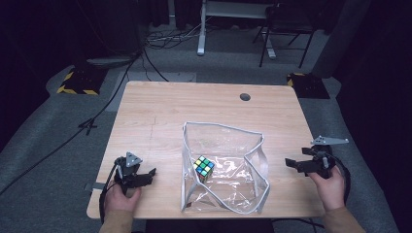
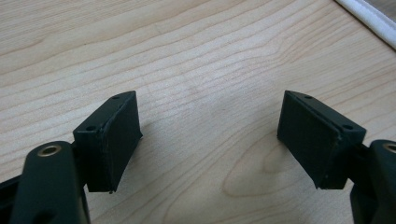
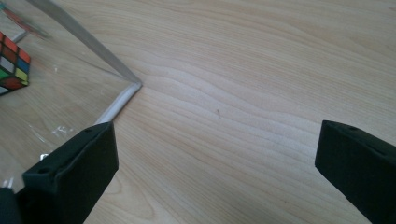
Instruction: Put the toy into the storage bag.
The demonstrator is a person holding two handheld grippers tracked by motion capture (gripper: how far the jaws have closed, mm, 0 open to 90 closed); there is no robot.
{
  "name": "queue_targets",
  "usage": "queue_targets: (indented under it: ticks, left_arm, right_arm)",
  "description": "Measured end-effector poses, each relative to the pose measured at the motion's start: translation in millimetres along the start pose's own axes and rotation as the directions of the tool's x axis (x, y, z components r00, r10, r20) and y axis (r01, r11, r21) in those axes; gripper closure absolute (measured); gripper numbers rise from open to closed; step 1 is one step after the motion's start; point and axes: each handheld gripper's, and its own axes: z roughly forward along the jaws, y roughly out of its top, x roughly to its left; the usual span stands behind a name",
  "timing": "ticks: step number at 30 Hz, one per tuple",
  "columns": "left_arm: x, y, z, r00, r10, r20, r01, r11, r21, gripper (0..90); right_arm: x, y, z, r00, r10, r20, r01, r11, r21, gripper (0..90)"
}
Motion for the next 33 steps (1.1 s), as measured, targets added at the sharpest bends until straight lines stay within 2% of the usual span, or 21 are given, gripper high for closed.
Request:
queue_targets:
  ticks: [7,9,11,15,24,29,32,33]
  left_arm:
    - [-0.2,-0.1,0.1,1.0,0.0,-0.002,0.0,1.0,-0.001,21.7]
    - [-0.4,-0.1,0.2,1.0,-0.004,-0.002,0.004,1.0,-0.003,21.7]
    - [-0.3,-0.1,0.1,1.0,-0.004,-0.001,0.004,1.0,-0.002,21.7]
    - [-1.0,-0.3,0.2,0.9999,-0.01,-0.004,0.01,0.9999,-0.003,21.7]
    - [-0.8,-0.2,0.2,0.9999,-0.009,-0.006,0.009,1.0,-0.004,21.7]
    - [-1.0,-0.3,0.2,0.9999,-0.01,-0.004,0.01,0.9999,-0.004,21.7]
    - [-0.8,-0.2,0.2,0.9999,-0.009,-0.006,0.009,1.0,-0.004,21.7]
    - [-0.8,-0.3,0.2,0.9999,-0.009,-0.006,0.009,0.9999,-0.004,21.6]
  right_arm:
    - [-0.9,-16.6,12.4,0.9995,0.008,0.03,-0.009,1.0,0.025,0.0]
    - [0.4,-19.3,15.0,0.9987,-0.004,0.052,0.002,0.999,0.043,0.0]
    - [2.3,-22.5,16.9,0.9982,-0.011,0.059,0.009,1.0,0.024,0.0]
    - [3.3,-28.7,20.3,0.9974,-0.006,0.072,0.004,1.0,0.021,0.0]
    - [8.9,-40.6,30.9,0.9922,-0.059,0.11,0.052,0.997,0.065,0.0]
    - [8.0,-46.2,34.3,0.9904,-0.049,0.129,0.044,0.998,0.039,0.0]
    - [7.3,-49.5,39.3,0.9851,-0.028,0.17,0.024,0.999,0.022,0.0]
    - [7.0,-50.8,40.8,0.9855,-0.014,0.169,0.01,1.0,0.025,0.0]
